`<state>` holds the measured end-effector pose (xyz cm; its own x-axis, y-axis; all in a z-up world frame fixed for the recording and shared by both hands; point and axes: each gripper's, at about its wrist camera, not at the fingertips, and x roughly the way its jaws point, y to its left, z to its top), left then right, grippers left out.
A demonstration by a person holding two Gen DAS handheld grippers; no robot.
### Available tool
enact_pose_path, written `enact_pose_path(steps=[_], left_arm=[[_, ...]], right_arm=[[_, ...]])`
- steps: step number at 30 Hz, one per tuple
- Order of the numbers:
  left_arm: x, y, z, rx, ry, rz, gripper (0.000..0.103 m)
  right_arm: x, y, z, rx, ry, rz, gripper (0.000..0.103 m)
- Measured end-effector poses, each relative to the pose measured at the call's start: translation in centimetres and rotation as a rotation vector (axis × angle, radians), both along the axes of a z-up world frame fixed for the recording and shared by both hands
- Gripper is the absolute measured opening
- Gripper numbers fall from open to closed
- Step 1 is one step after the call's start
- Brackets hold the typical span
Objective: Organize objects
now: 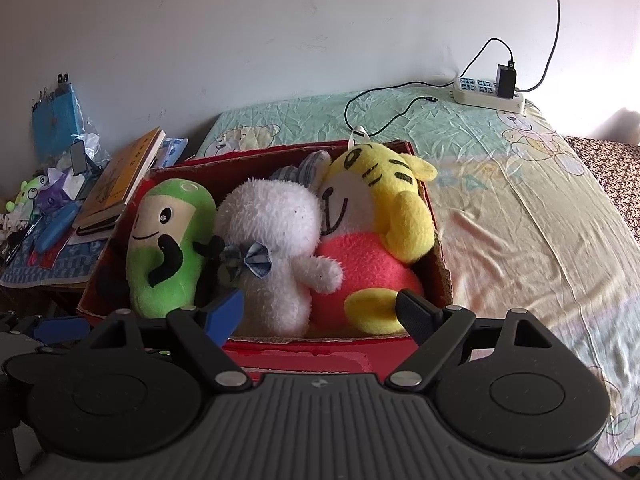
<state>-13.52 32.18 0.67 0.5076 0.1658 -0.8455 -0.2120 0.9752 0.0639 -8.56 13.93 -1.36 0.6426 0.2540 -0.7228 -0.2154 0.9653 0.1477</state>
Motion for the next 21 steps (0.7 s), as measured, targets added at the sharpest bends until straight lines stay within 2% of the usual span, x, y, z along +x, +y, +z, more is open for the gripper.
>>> enact_pose_path(steps=[9,21], left_arm=[[0.58,0.32,-0.67,-0.050,0.033,-0.013,0.101],[0.59,0.33,-0.88,-0.058,0.034,-0.020,0.101]], right_arm=[[0.33,-0.07,-0.37,-0.008,0.011,-0.004,0.086],[0.68,-0.15,-0.53,-0.012,0.015,-0.008,0.086]])
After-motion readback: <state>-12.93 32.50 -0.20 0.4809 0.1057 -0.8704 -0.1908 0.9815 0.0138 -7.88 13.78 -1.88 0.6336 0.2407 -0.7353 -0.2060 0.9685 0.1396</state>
